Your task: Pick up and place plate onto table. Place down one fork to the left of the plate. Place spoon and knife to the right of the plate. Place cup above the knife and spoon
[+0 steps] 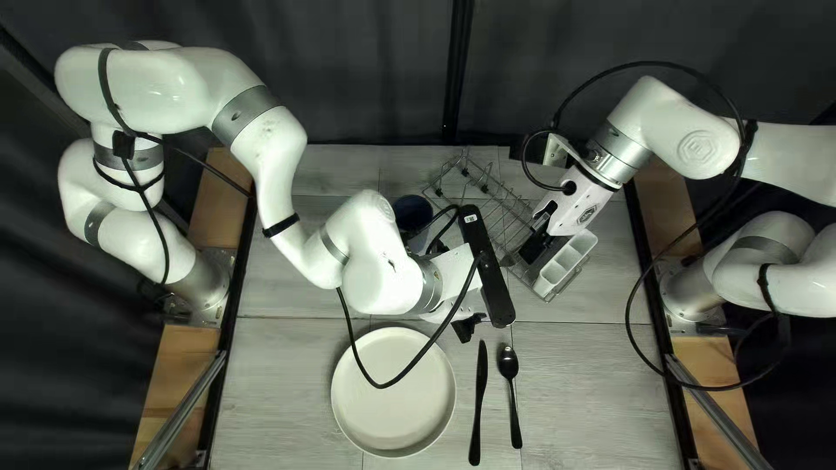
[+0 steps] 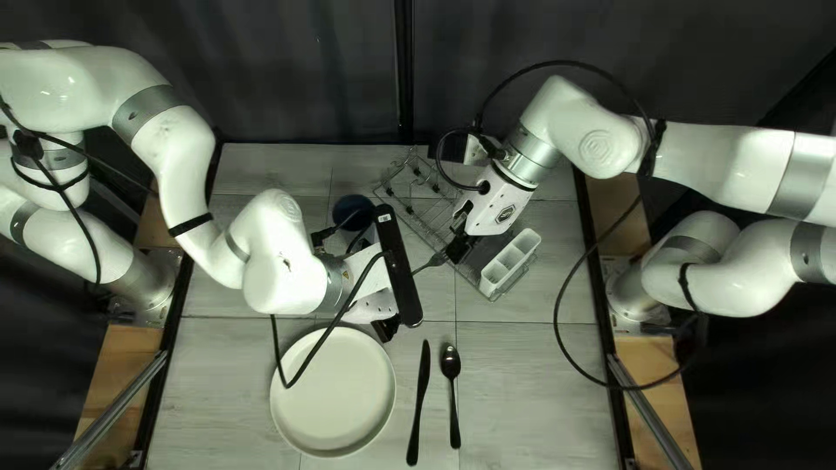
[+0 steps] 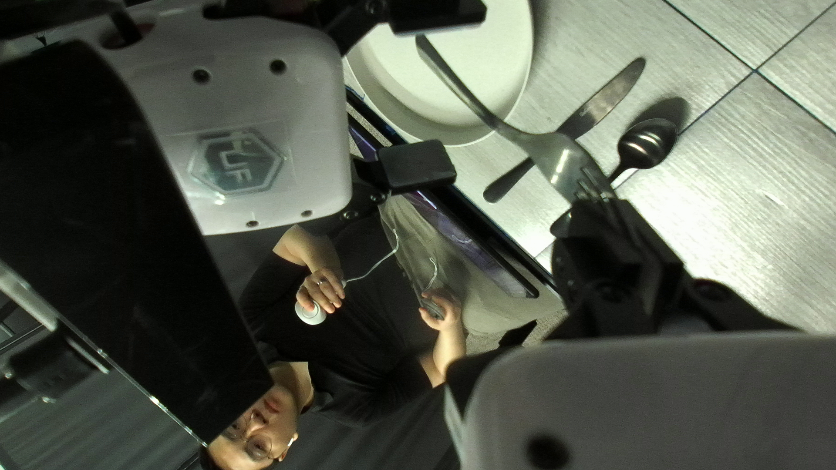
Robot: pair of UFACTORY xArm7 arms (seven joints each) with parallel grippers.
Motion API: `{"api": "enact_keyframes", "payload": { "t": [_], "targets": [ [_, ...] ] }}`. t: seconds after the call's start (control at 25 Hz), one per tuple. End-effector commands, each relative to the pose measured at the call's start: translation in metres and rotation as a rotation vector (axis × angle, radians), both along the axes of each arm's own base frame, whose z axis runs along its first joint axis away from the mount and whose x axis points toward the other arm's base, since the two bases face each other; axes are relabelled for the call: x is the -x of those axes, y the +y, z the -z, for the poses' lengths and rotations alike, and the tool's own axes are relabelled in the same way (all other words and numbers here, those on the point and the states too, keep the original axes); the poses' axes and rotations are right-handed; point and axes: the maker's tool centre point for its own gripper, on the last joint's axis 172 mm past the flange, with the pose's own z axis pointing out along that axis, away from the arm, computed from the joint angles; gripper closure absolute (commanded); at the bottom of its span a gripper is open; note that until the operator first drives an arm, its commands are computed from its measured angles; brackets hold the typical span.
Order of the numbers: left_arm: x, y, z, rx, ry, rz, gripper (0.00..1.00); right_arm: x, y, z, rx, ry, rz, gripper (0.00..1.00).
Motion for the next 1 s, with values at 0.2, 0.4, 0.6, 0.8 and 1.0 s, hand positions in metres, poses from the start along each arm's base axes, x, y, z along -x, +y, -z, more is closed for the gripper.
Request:
{"api": "enact_keyframes", "payload": {
  "t": [0.2, 0.4, 0.6, 0.8, 1.0],
  "targets": [
    [0.0, 0.0, 0.0, 0.0, 0.0, 0.0, 1.0, 0.0, 0.0, 0.0, 0.0, 0.0, 0.0, 1.0],
    [0.0, 0.0, 0.0, 0.0, 0.0, 0.0, 1.0, 0.0, 0.0, 0.0, 0.0, 0.0, 0.0, 1.0],
    [0.0, 0.0, 0.0, 0.0, 0.0, 0.0, 1.0, 0.0, 0.0, 0.0, 0.0, 0.0, 0.0, 0.0],
    [0.0, 0.0, 0.0, 0.0, 0.0, 0.0, 1.0, 0.0, 0.0, 0.0, 0.0, 0.0, 0.0, 0.0],
    [0.021, -0.003, 0.007, 0.019, 0.022, -0.026, 1.0, 0.0, 0.0, 0.0, 0.0, 0.0, 0.0, 0.0]
  ]
}}
